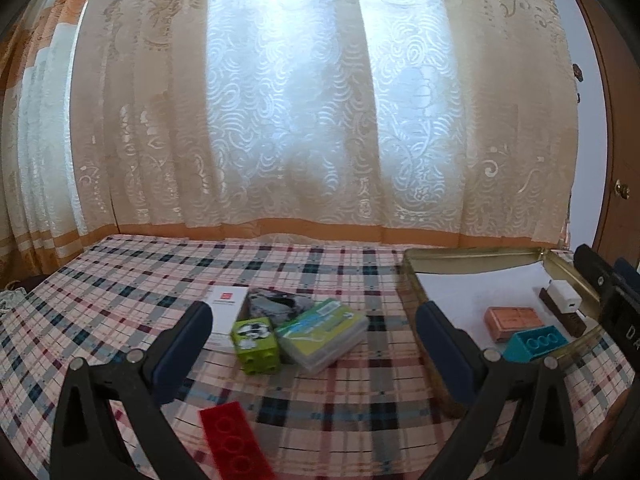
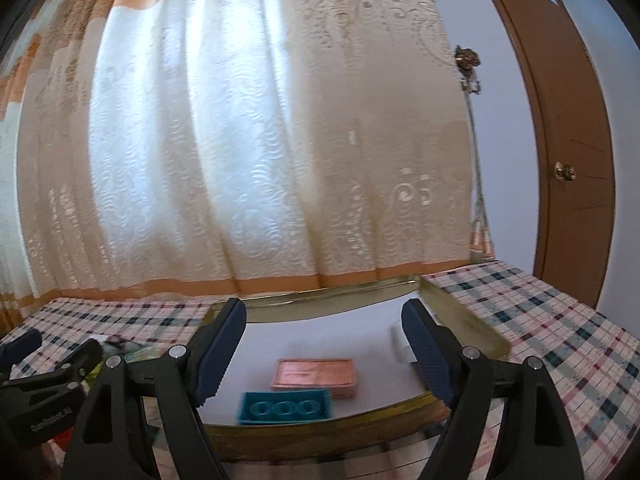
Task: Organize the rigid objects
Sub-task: 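Withdraw both open tools from the tray toward the remaining objects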
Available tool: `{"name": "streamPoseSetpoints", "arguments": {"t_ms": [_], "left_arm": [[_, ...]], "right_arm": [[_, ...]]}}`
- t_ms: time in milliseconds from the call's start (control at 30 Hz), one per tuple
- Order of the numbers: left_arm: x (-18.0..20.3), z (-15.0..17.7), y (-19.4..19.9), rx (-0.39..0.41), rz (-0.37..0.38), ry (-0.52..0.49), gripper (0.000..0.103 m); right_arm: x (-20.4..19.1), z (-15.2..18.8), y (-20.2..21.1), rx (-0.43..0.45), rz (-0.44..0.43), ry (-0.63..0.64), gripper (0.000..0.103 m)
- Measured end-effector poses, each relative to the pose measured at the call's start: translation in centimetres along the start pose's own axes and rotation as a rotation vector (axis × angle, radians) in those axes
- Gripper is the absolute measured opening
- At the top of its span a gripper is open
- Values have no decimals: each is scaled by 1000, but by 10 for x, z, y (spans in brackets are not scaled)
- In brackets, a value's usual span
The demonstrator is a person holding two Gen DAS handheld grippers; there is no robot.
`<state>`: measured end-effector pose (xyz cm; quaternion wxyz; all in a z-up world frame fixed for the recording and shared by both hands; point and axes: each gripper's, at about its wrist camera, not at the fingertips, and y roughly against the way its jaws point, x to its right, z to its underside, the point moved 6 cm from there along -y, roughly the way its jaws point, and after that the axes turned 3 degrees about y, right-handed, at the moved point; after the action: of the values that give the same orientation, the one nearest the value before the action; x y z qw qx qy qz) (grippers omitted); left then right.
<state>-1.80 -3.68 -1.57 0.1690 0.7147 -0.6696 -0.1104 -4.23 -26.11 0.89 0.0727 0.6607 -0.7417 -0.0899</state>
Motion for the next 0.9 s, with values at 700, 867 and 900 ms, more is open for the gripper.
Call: {"name": "streamPoseSetpoints", "arguments": {"t_ms": [700, 867, 900], "left_arm": [[-91, -3, -12, -47, -98, 26, 103], [-130, -1, -21, -94, -137, 88, 103], [-137, 0, -23, -106, -139, 103, 103]], "right_arm": [[-104, 15, 4, -58, -177, 62, 82], [-129, 19, 5, -81, -230, 89, 82], [-133, 20, 6, -85, -241, 97, 82]]}}
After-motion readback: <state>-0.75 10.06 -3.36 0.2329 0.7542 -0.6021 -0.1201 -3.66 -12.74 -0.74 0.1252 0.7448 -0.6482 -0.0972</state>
